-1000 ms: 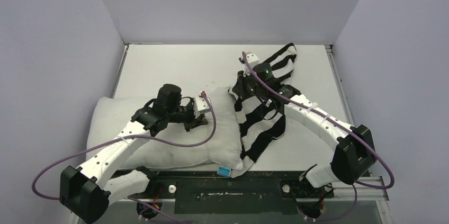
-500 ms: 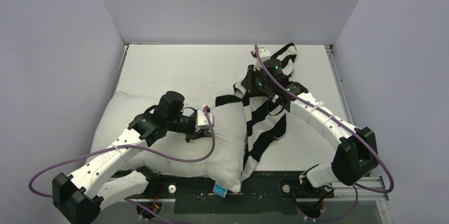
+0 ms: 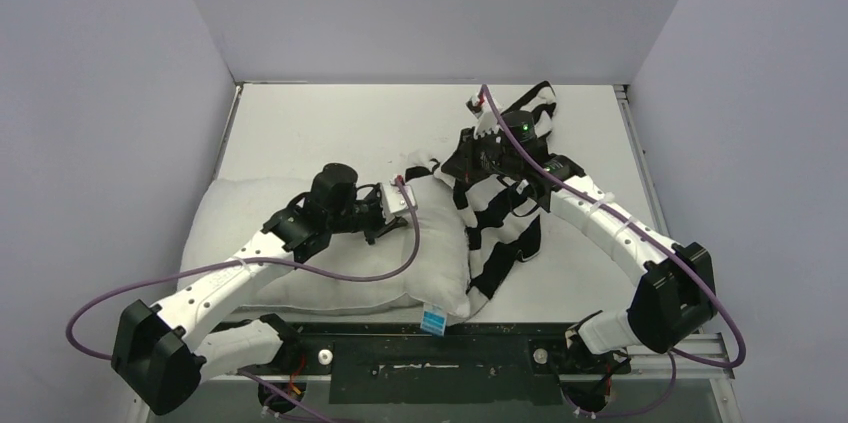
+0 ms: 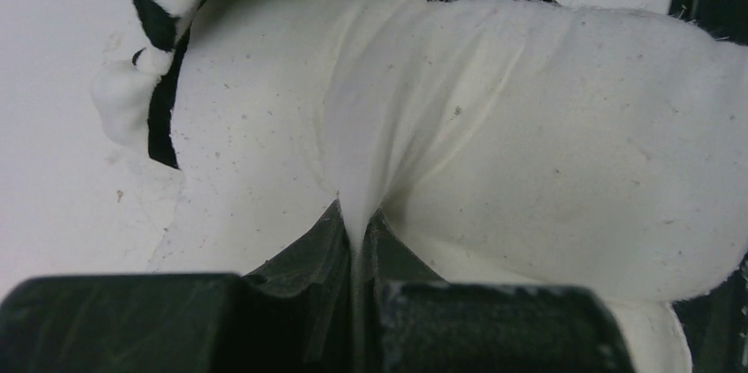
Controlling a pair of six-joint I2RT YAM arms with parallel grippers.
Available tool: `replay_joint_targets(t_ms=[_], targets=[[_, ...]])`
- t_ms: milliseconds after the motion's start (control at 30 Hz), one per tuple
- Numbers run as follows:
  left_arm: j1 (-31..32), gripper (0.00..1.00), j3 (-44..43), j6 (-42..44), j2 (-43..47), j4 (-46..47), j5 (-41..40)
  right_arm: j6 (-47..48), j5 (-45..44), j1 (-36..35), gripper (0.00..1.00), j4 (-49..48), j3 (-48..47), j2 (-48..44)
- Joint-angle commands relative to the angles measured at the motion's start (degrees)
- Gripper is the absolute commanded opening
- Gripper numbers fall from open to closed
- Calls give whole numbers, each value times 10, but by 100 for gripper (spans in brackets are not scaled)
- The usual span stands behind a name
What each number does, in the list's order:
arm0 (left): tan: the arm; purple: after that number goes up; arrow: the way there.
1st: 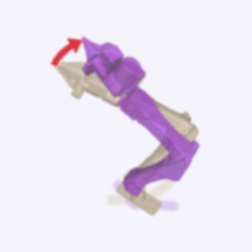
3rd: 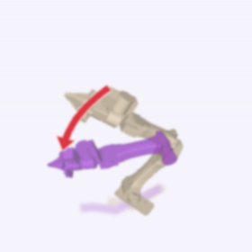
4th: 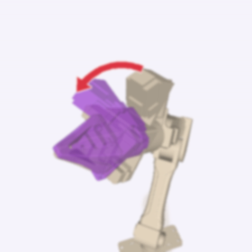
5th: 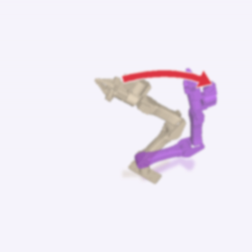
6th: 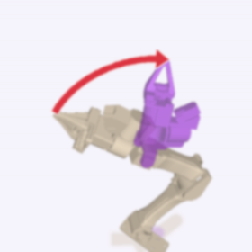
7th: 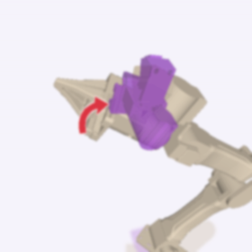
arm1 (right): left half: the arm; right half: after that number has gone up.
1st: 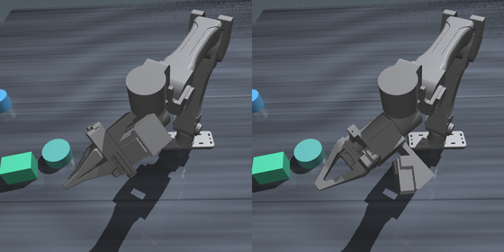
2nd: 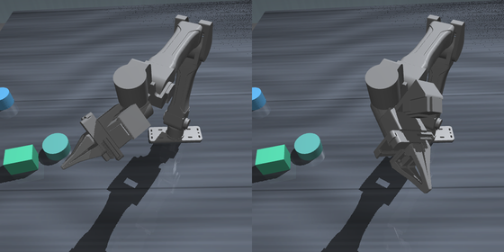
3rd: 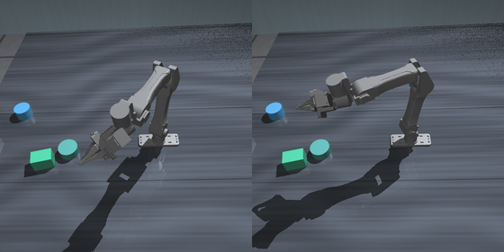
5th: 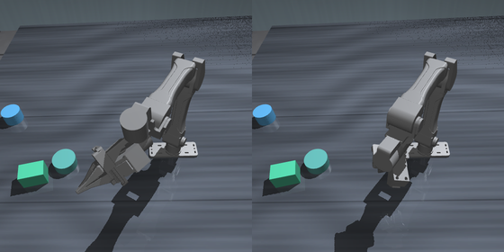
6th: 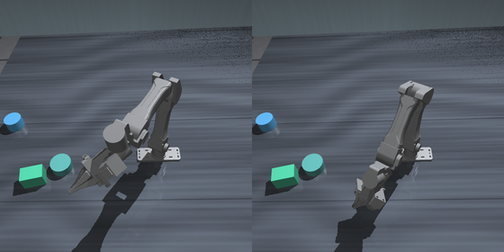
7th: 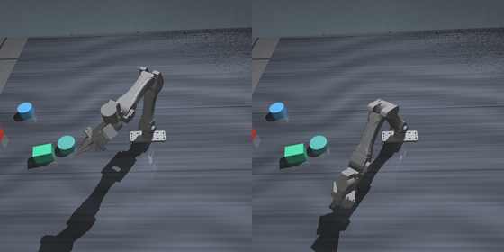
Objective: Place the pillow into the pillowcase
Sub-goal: Stuff the pillow into the pillowcase.
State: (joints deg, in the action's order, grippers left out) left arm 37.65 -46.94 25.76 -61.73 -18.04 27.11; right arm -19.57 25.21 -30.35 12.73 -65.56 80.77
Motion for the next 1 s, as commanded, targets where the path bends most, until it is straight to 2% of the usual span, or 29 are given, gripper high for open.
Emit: replay_joint_targets(t_ms=[0,100,200,267,400,467,533,700,767,833,900,967], targets=[[-13,0,-4,-33,-23,182,-64,-17,112,-1,0,-50,-9,-13],[-20,0,-5,-51,-14,230,-116,-25,137,3,0,-56,-26,-3],[-23,0,-7,-51,20,235,-137,-26,116,14,0,-35,-49,5],[-22,0,-8,-48,49,228,-111,-27,97,21,0,-28,-53,5],[-20,0,6,-29,83,224,22,-36,95,28,0,-37,-53,7],[-19,0,24,-36,91,244,36,-44,92,30,0,-45,-59,13],[-19,0,31,-50,82,268,-16,-50,102,30,0,-46,-72,24],[-28,0,0,-12,-10,253,-211,-80,129,30,0,-51,-109,53],[-43,0,-2,-17,-43,275,-239,-90,131,30,3,-55,-112,57],[-61,0,0,-50,-61,303,-217,-94,121,30,17,-51,-104,57],[-66,0,6,-70,-68,331,-195,-91,84,33,26,-33,-86,48],[-68,0,12,-84,-73,346,-191,-82,27,35,30,-13,-55,25]])
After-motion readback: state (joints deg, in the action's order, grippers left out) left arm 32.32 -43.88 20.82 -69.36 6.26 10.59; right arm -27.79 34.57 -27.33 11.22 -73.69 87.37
